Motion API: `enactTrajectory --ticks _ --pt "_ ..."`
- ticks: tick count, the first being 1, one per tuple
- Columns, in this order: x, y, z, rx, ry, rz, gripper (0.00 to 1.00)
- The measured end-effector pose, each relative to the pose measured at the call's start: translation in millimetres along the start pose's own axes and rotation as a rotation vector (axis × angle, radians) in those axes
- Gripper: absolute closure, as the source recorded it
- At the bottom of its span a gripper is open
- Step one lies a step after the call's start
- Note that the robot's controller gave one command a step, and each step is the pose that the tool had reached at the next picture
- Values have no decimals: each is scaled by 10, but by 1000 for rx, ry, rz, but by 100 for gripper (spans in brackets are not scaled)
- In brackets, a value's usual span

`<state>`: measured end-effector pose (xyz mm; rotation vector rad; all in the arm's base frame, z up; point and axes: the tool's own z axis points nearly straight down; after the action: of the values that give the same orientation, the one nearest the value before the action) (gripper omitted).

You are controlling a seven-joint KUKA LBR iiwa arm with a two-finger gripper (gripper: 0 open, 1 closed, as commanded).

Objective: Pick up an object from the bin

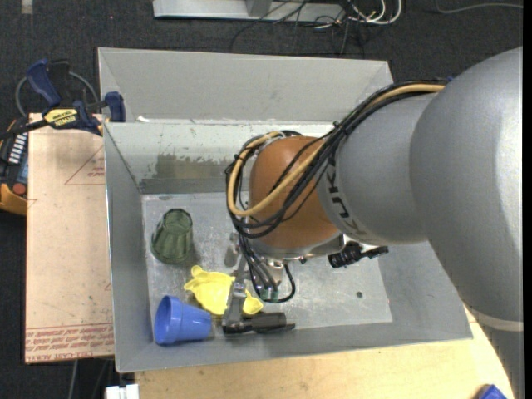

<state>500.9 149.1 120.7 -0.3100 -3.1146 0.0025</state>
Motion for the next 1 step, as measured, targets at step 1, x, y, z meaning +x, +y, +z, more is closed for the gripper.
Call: enactTrajectory --ticks 1 --pt "-30 34 -255 -4 -12 -151 0"
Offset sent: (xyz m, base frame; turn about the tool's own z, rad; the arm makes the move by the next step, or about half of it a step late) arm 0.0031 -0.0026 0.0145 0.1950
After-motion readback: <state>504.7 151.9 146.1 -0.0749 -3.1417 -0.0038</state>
